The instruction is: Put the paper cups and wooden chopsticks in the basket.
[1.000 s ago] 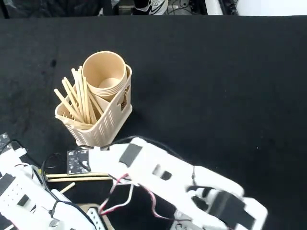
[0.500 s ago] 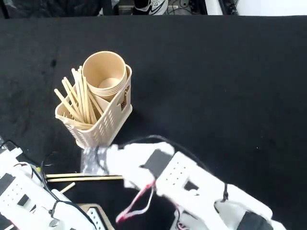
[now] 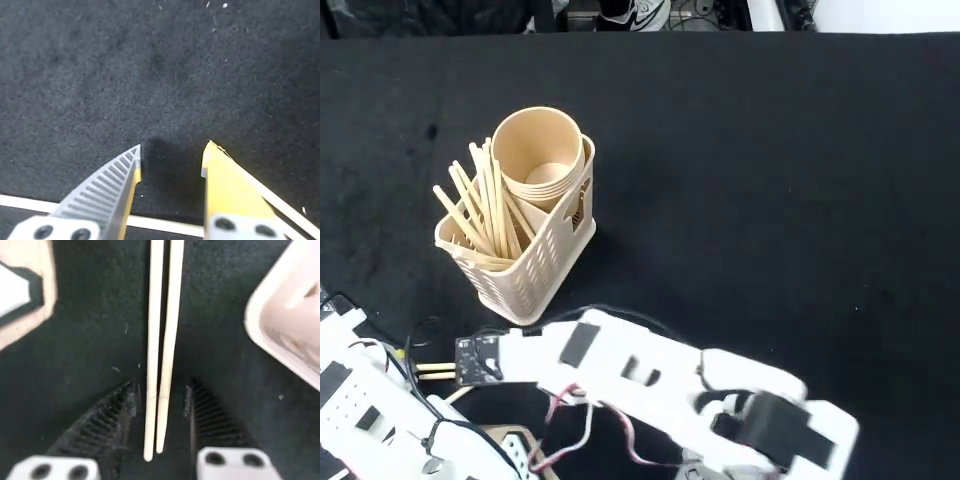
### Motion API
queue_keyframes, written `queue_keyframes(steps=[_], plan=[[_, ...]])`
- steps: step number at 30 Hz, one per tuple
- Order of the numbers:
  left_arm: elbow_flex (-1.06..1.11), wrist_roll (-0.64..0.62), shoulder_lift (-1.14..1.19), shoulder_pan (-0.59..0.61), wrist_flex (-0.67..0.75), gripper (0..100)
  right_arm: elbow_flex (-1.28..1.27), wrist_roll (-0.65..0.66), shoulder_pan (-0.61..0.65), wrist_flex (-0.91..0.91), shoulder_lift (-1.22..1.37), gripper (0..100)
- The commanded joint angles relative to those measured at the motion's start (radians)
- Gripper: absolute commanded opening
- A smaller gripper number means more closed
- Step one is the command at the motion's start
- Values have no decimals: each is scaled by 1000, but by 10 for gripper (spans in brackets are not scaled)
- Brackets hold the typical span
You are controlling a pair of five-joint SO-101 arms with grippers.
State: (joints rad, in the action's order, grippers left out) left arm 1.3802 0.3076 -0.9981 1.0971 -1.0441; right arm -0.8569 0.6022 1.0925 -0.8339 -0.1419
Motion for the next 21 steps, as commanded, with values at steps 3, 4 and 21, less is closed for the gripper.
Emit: queue_keyframes(steps=[3,4,21], plan=[[-15,-3,-9,-1,3,200,120,-23,6,12,107,152],[-15,-3,-9,-1,3,200,127,-23,6,12,111,138],[-19,-3,-9,8,3,199,127,-21,-81,3,111,11]])
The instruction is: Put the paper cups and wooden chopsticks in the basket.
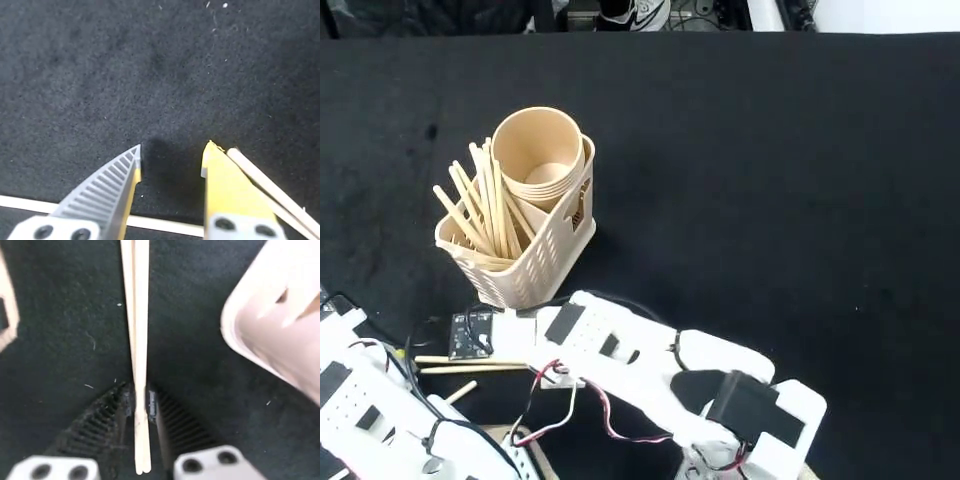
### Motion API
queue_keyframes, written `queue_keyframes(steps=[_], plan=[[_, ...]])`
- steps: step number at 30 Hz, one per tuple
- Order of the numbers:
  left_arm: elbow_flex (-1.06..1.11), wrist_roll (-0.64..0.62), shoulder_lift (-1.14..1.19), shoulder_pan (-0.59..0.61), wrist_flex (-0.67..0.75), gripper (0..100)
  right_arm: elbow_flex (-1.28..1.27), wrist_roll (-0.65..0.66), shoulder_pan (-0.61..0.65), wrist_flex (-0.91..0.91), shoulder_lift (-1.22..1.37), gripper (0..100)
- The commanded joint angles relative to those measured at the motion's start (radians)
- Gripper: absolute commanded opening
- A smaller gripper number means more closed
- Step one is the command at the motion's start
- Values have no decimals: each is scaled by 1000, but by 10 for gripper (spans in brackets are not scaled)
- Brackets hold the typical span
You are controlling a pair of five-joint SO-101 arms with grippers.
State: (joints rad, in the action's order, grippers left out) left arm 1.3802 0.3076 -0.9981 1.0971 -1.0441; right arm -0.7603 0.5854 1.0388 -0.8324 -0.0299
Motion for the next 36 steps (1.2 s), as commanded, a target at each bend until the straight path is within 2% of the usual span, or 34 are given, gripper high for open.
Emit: queue_keyframes(steps=[1,7,16,21,24,31,36], plan=[[-18,-3,-9,8,3,199,30,-5,-28,2,-1,11],[-21,-3,-9,10,5,199,28,20,-32,-66,-56,11],[-50,-11,-11,97,6,202,-125,18,-37,-84,-386,11],[-48,-11,-11,97,6,202,-148,23,-127,-150,-556,11],[-48,-11,-11,97,8,202,-177,17,-141,-146,-653,11],[-44,-11,-11,97,9,202,-202,-54,-106,-147,-875,11],[-42,-9,-11,97,9,201,-202,-55,15,-153,-1023,11]])
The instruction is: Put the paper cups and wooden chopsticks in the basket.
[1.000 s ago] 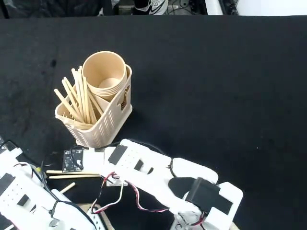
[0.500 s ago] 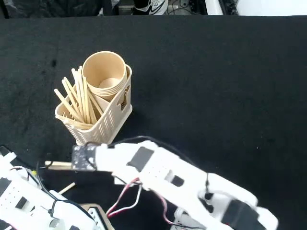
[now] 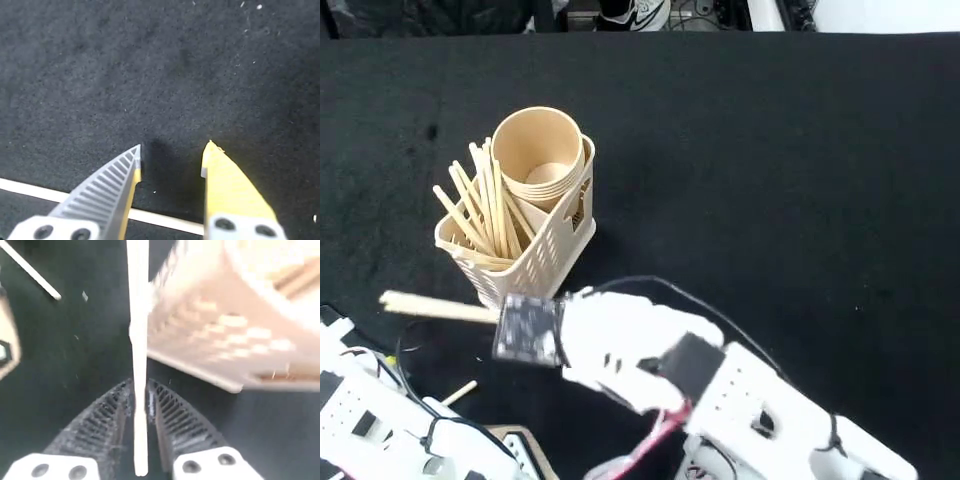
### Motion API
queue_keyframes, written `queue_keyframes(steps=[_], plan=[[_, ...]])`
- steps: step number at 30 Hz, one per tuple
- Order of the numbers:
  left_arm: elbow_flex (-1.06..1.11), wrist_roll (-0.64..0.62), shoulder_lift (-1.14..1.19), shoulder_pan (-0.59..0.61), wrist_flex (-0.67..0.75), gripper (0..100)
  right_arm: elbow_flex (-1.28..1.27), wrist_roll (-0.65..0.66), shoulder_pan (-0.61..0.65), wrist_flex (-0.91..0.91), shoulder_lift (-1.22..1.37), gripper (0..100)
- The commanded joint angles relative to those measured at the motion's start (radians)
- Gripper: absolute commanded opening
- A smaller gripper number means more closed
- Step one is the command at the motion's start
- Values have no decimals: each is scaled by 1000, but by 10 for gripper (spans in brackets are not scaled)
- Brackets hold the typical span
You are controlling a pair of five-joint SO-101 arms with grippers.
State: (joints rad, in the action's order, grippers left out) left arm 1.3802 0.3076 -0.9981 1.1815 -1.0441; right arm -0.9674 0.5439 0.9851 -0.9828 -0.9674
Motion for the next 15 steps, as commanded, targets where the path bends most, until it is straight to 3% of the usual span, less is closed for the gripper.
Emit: queue_keyframes(steps=[1,9,15], plan=[[-42,-9,-11,13,9,201,12,-17,94,-3,-105,11],[-42,-9,-11,12,9,199,179,-86,91,15,-179,11],[-42,-9,-9,12,8,199,315,-124,80,184,-176,11]])
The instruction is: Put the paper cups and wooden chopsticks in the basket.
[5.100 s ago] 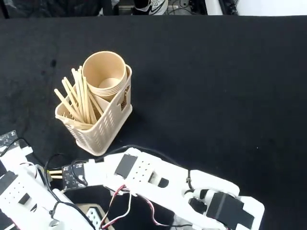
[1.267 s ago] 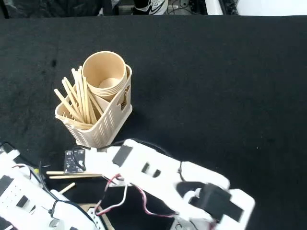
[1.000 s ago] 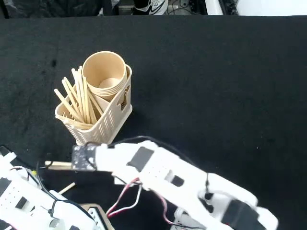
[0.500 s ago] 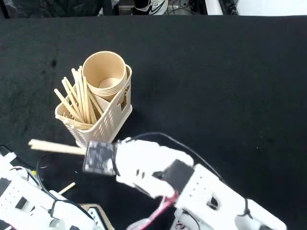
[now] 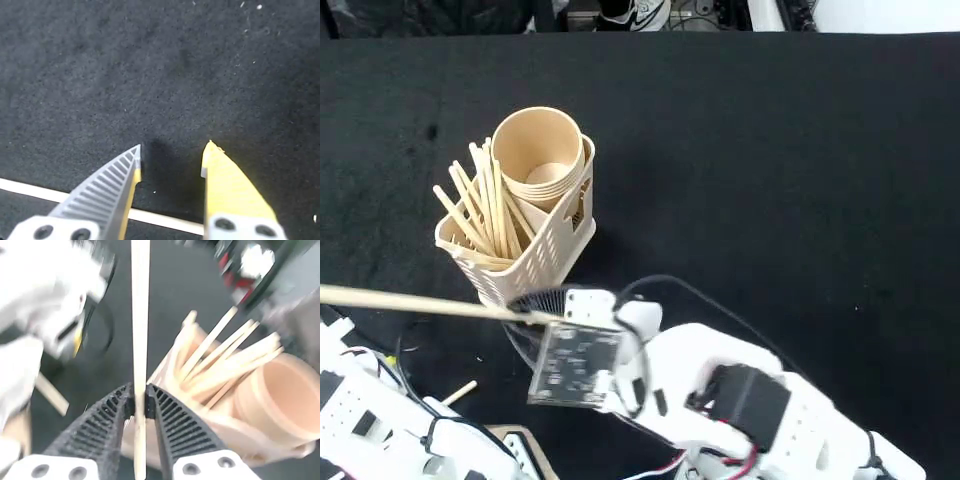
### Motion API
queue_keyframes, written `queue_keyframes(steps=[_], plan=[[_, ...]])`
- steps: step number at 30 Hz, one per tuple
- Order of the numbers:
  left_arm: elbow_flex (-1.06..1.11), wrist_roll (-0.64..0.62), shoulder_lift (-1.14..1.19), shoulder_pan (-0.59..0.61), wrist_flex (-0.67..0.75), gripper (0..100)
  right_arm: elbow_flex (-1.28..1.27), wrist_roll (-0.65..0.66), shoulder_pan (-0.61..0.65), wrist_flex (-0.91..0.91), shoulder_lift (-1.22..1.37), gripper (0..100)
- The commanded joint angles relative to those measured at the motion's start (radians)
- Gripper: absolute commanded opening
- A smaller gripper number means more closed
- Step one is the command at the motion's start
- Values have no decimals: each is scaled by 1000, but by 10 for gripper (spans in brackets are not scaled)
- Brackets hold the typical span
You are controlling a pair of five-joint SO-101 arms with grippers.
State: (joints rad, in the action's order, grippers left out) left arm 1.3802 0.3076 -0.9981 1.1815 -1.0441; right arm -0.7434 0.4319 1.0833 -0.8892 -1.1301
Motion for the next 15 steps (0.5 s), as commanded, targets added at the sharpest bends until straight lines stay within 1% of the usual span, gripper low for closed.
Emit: queue_keyframes(steps=[1,7,9,12,15], plan=[[-42,-9,-9,12,8,199,102,-12,-28,133,-13,11],[-41,-9,-9,12,8,199,90,-14,-155,470,16,11],[-41,-9,-9,12,6,199,87,-26,-173,517,64,13],[-41,-8,-9,12,5,199,90,-83,-210,539,153,16],[-41,-6,-9,12,5,199,87,-115,-216,575,225,16]])
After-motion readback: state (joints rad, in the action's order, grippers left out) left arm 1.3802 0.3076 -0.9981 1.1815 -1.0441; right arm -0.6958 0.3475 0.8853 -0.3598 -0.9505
